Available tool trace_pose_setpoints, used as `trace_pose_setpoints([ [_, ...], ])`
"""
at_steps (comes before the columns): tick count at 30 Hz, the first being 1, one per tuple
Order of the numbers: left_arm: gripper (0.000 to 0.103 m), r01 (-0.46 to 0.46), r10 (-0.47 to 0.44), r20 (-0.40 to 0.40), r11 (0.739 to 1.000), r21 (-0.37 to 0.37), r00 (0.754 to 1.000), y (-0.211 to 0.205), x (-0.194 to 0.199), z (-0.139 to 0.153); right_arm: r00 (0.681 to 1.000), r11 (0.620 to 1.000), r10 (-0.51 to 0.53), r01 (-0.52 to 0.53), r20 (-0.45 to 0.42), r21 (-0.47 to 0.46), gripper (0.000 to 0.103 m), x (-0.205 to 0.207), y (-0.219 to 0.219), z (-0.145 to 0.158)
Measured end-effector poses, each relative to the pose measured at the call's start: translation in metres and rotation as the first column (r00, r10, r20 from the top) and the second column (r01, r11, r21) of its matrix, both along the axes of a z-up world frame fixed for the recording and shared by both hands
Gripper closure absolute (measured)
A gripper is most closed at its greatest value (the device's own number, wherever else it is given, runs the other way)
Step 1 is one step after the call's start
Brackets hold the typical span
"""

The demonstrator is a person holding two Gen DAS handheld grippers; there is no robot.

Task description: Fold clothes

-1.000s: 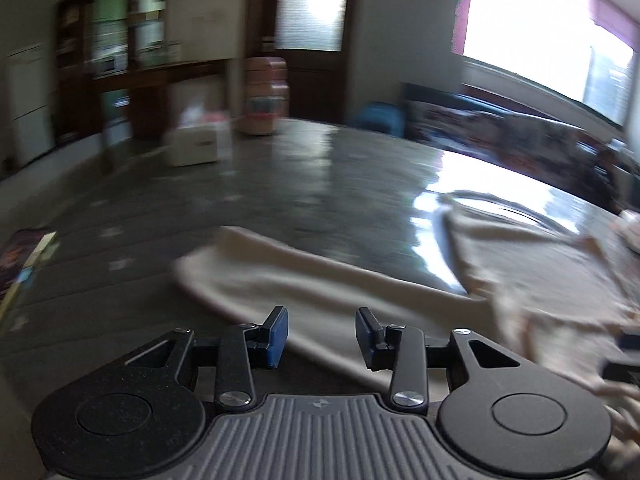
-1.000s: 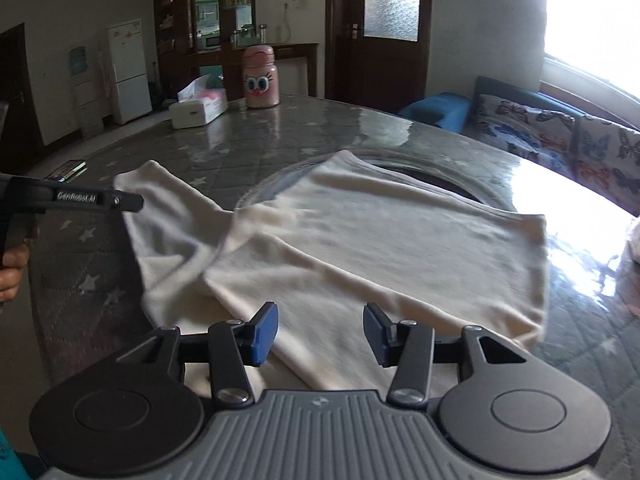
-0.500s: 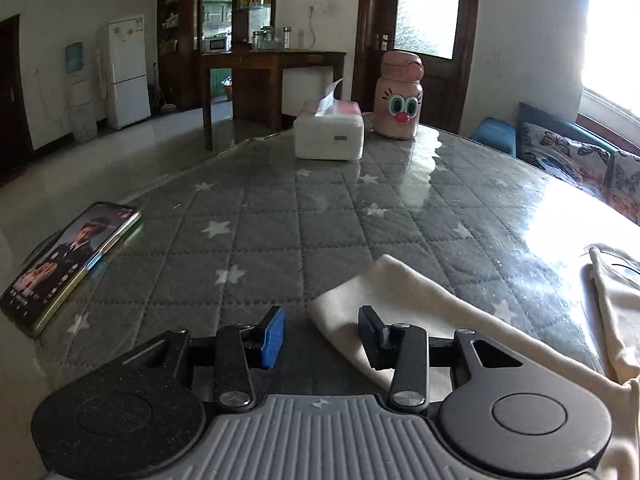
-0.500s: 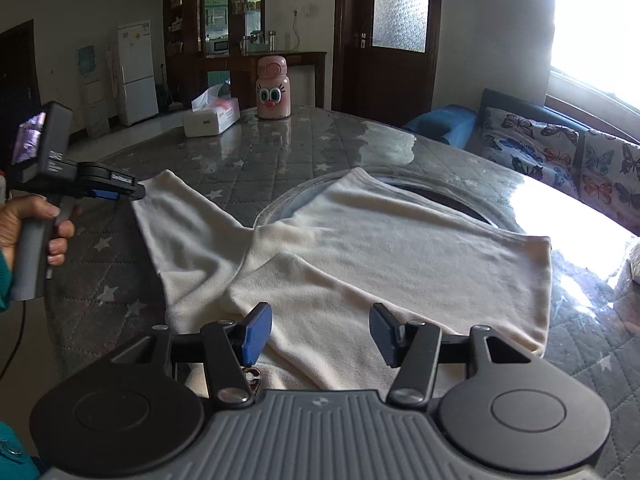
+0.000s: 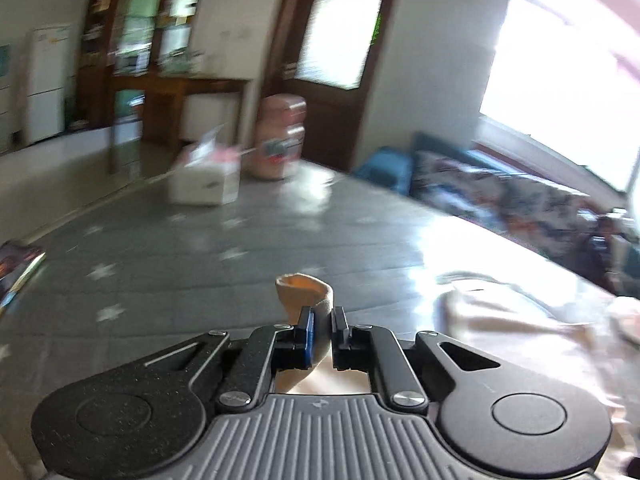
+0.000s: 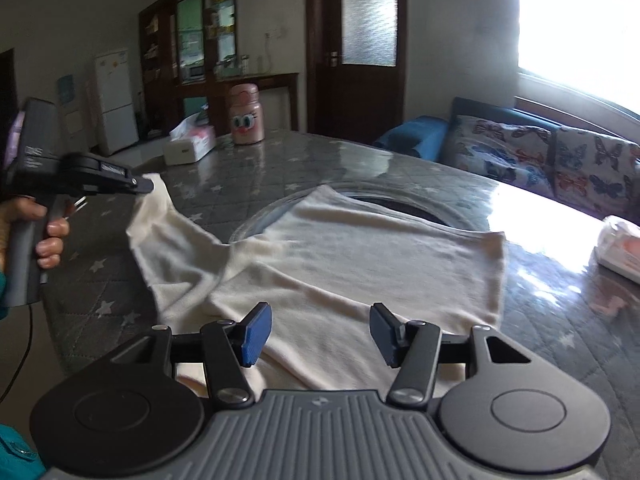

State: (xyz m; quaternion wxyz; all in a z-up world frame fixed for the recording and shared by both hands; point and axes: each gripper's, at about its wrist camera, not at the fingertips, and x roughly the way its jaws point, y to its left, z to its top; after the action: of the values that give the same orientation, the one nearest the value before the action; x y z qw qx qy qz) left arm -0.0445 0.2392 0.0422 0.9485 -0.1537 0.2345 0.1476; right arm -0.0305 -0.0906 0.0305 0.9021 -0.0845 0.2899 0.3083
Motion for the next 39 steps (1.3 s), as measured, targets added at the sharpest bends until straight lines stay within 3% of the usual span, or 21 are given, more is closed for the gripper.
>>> trace_pose_setpoints([
  [3, 0.094, 0.107, -0.108, 0.048, 0.994, 0.006, 0.993, -0.03, 0.001, 0.016, 0.999, 0.999, -0.037, 0.037, 0.001, 0.018, 0.048, 0.001, -0.014, 0.001],
  [8, 0.094, 0.274, -0.273, 0.079, 0.962, -0.001, 0.959, -0.082, 0.01, 0.03, 0.994, 0.993, -0.105, 0.105, 0.007, 0.048, 0.048, 0.002, -0.039, 0.004],
  [13, 0.094, 0.421, -0.42, 0.072, 0.907, -0.003, 0.905, -0.134, 0.02, 0.029, 0.985, 0.982, -0.174, 0.173, 0.0, 0.076, 0.048, 0.001, -0.063, 0.002],
  [19, 0.093, 0.536, -0.536, 0.031, 0.844, -0.009, 0.844, -0.184, 0.029, 0.01, 0.973, 0.969, -0.229, 0.231, -0.027, 0.09, 0.048, 0.0, -0.082, -0.003],
  [23, 0.084, 0.605, -0.606, -0.038, 0.796, -0.029, 0.795, -0.199, 0.026, -0.012, 0.969, 0.964, -0.243, 0.245, -0.034, 0.099, 0.048, 0.001, -0.086, -0.005],
  [25, 0.072, 0.623, -0.623, -0.055, 0.782, -0.022, 0.781, -0.198, 0.02, -0.018, 0.969, 0.964, -0.243, 0.246, -0.036, 0.105, 0.048, 0.002, -0.085, -0.004],
  [26, 0.072, 0.629, -0.628, -0.059, 0.778, -0.015, 0.776, -0.196, 0.016, -0.019, 0.97, 0.964, -0.239, 0.242, -0.037, 0.107, 0.048, 0.002, -0.083, -0.004],
  [29, 0.072, 0.621, -0.618, -0.067, 0.784, 0.018, 0.783, -0.177, 0.001, -0.022, 0.976, 0.97, -0.213, 0.216, -0.044, 0.111, 0.05, 0.004, -0.075, -0.003],
  [36, 0.072, 0.484, -0.472, -0.114, 0.866, 0.126, 0.874, -0.118, -0.023, -0.029, 0.988, 0.986, -0.125, 0.134, -0.095, 0.097, 0.06, 0.018, -0.043, -0.014],
  [39, 0.062, 0.425, -0.409, -0.127, 0.891, 0.157, 0.904, -0.095, -0.031, -0.033, 0.987, 0.99, -0.108, 0.118, -0.122, 0.081, 0.061, 0.027, -0.031, -0.022],
])
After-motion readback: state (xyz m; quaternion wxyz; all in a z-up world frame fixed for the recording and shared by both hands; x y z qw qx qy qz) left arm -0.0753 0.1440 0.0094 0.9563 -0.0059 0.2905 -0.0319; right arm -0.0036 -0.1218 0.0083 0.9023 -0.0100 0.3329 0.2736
